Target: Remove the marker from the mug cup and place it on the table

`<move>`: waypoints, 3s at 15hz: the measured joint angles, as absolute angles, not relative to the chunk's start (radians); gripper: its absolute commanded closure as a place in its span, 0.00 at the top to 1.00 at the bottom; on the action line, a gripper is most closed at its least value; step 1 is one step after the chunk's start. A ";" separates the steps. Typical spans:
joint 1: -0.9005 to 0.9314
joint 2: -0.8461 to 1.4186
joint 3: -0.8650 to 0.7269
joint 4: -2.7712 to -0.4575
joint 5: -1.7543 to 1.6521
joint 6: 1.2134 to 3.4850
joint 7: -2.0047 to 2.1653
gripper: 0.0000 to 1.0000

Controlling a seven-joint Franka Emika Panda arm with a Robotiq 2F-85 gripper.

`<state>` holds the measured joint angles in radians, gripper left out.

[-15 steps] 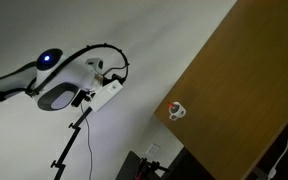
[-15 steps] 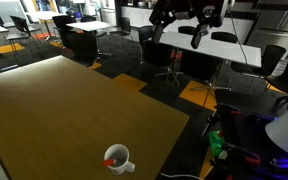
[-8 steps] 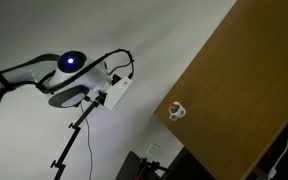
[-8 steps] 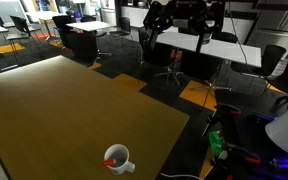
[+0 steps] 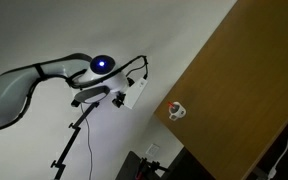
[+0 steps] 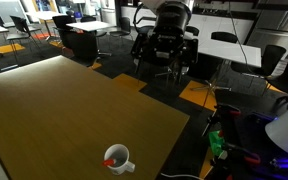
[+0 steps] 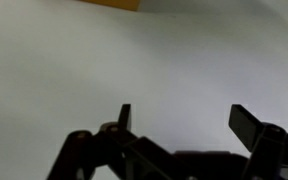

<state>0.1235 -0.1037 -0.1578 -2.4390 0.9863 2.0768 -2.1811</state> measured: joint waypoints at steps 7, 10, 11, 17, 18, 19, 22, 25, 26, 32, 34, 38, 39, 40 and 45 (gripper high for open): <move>0.078 0.071 -0.064 -2.342 1.012 2.096 -2.215 1.00; 0.073 0.139 -0.035 -2.312 1.031 2.162 -2.214 1.00; 0.073 0.163 -0.027 -2.304 1.040 2.188 -2.213 1.00; 0.067 0.293 -0.001 -2.242 1.051 2.232 -2.210 1.00; 0.065 0.301 0.001 -2.236 1.051 2.232 -2.210 1.00; 0.064 0.303 0.002 -2.234 1.051 2.232 -2.210 1.00; 0.061 0.304 0.004 -2.231 1.051 2.232 -2.210 1.00; 0.057 0.311 0.008 -2.231 1.049 2.234 -2.211 1.00; 0.056 0.318 0.012 -2.228 1.050 2.243 -2.211 1.00; 0.055 0.422 0.058 -2.181 1.136 2.349 -2.232 1.00; 0.049 0.460 0.069 -2.164 1.189 2.359 -2.260 1.00; 0.038 0.533 0.071 -2.125 1.281 2.359 -2.337 1.00; 0.035 0.551 0.071 -2.114 1.298 2.359 -2.357 1.00; 0.032 0.570 0.071 -2.103 1.312 2.359 -2.377 1.00; 0.025 0.667 0.071 -2.037 1.338 2.358 -2.434 1.00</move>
